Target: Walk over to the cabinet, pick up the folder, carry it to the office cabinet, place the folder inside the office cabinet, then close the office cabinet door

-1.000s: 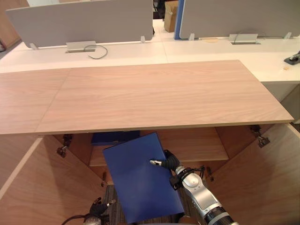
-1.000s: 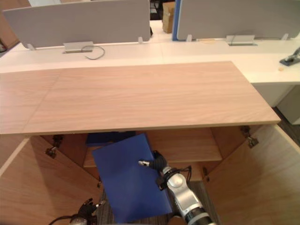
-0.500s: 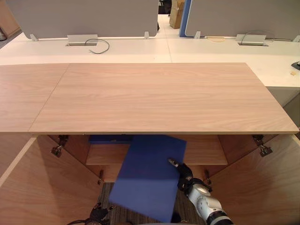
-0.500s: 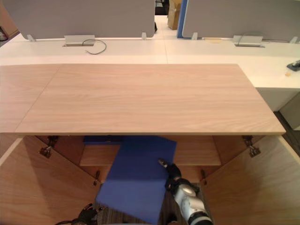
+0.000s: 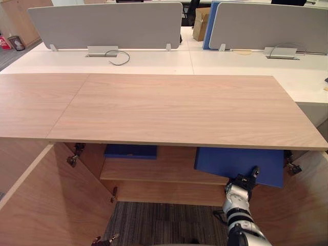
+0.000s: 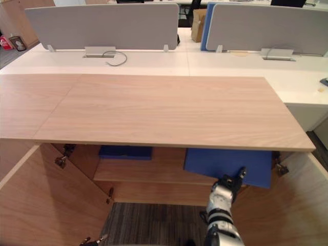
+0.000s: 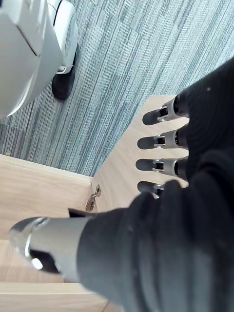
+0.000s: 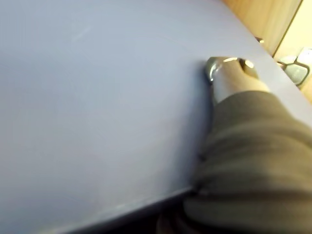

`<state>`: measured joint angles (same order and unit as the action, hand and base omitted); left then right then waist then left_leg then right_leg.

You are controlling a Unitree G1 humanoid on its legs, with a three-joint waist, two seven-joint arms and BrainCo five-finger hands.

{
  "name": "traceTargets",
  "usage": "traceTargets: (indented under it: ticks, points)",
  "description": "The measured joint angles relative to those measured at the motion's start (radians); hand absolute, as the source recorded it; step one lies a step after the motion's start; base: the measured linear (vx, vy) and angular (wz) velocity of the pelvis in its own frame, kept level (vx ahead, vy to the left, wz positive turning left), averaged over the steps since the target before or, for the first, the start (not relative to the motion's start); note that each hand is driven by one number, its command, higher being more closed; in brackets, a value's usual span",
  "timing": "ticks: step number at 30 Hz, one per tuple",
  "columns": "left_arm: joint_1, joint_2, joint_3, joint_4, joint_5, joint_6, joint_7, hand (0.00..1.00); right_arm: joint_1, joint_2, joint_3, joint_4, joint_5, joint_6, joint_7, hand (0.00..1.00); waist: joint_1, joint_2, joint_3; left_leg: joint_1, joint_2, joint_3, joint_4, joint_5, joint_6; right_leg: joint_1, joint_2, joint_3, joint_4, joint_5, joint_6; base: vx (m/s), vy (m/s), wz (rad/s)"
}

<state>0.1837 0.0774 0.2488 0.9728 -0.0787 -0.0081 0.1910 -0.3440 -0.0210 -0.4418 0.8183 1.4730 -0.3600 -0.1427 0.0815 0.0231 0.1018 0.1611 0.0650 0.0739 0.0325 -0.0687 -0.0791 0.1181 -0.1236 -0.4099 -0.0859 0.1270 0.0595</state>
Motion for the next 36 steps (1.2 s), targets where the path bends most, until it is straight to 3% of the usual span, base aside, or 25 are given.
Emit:
traceTargets:
  ticks: [3,4,6,7,9,10,14,16,17,21,26,30,36]
  points:
    - [0.010,0.000,0.006,0.000,-0.001,-0.002,0.000,0.00,-0.076,-0.051,-0.009,0.101,-0.006,0.011,-0.040,1.00,0.013,0.003,0.001,-0.012,-0.005,-0.008,0.019,0.000,0.007,0.002,-0.006,-0.003,-0.003,0.005,-0.001,-0.12,0.029,0.07]
    - [0.013,-0.001,0.006,0.001,-0.001,-0.005,-0.001,0.00,-0.112,-0.080,-0.010,0.133,-0.007,0.019,-0.058,1.00,0.020,0.010,0.003,-0.061,-0.001,-0.014,0.093,-0.037,0.029,-0.009,-0.004,-0.004,0.002,-0.003,0.005,-0.12,0.033,0.08]
    - [0.017,-0.005,0.005,0.002,-0.006,-0.006,-0.001,0.00,-0.168,-0.120,-0.023,0.164,-0.045,0.038,-0.081,1.00,0.024,0.034,0.015,-0.140,0.016,-0.023,0.226,-0.105,0.038,-0.022,0.008,-0.004,0.007,-0.005,0.004,-0.11,0.044,0.07]
    - [0.019,-0.013,0.003,0.008,-0.009,-0.007,-0.002,0.00,-0.203,-0.155,-0.039,0.169,-0.073,0.056,-0.096,1.00,0.030,0.065,0.033,-0.174,0.031,-0.032,0.311,-0.145,0.043,-0.031,0.015,-0.004,0.042,-0.014,0.006,-0.12,0.103,0.05]
    - [0.020,-0.026,-0.009,0.038,-0.010,-0.009,-0.002,0.00,-0.227,-0.215,-0.041,0.172,-0.105,0.062,-0.112,1.00,0.042,0.116,0.058,-0.196,0.049,-0.039,0.415,-0.194,0.057,-0.078,-0.008,-0.005,0.221,-0.102,0.012,-0.11,0.172,0.14]
    - [0.032,-0.027,-0.012,0.042,-0.011,-0.010,-0.002,0.00,-0.238,-0.228,-0.050,0.171,-0.117,0.062,-0.120,1.00,0.041,0.120,0.066,-0.219,0.039,-0.045,0.473,-0.220,0.062,-0.138,-0.054,-0.003,0.385,-0.181,0.016,-0.07,0.158,0.23]
    - [0.042,-0.046,0.017,0.051,-0.051,-0.013,-0.004,0.00,-0.308,-0.235,-0.142,0.168,-0.113,0.060,-0.138,1.00,0.024,0.108,0.095,-0.345,-0.022,-0.065,0.716,-0.331,0.081,-0.301,-0.204,0.011,0.775,-0.375,0.036,-0.08,0.087,0.35]
    - [0.042,-0.056,0.038,0.050,-0.055,-0.015,-0.004,0.00,-0.328,-0.235,-0.162,0.158,-0.112,0.060,-0.145,1.00,0.023,0.110,0.105,-0.373,-0.029,-0.063,0.772,-0.360,0.087,-0.333,-0.228,0.021,0.843,-0.410,0.042,-0.07,0.052,0.09]
    - [0.052,-0.078,0.091,0.050,-0.078,-0.021,-0.011,0.00,-0.367,-0.234,-0.191,0.151,-0.105,0.060,-0.147,1.00,0.027,0.116,0.112,-0.433,-0.033,-0.055,0.871,-0.415,0.094,-0.403,-0.263,0.043,0.957,-0.467,0.046,-0.08,0.047,0.01]
    - [0.060,-0.118,0.221,0.050,-0.089,-0.022,-0.015,0.00,-0.425,-0.252,-0.213,0.091,-0.064,0.051,-0.158,1.00,0.046,0.111,0.126,-0.545,-0.041,-0.023,1.031,-0.486,0.090,-0.546,-0.329,0.104,1.153,-0.555,0.033,-0.01,-0.004,0.06]
    - [0.057,-0.143,0.305,0.036,-0.093,-0.023,-0.014,0.00,-0.464,-0.260,-0.217,0.050,-0.035,0.041,-0.160,1.00,0.062,0.106,0.131,-0.605,-0.016,0.035,1.095,-0.510,0.079,-0.633,-0.350,0.142,1.232,-0.592,0.024,0.06,-0.034,-0.04]
    - [0.052,-0.144,0.319,0.024,-0.086,-0.031,-0.012,0.00,-0.494,-0.262,-0.217,0.037,-0.022,0.002,-0.164,1.00,0.066,0.103,0.132,-0.638,-0.010,0.046,1.108,-0.518,0.084,-0.674,-0.353,0.151,1.251,-0.597,0.022,0.04,-0.016,-0.02]
    - [0.046,-0.144,0.318,-0.015,-0.086,-0.042,-0.012,0.00,-0.550,-0.302,-0.201,0.037,-0.044,0.031,-0.186,1.00,0.072,0.101,0.134,-0.710,0.005,0.056,1.121,-0.517,0.084,-0.750,-0.349,0.155,1.264,-0.594,0.016,0.01,-0.004,0.00]
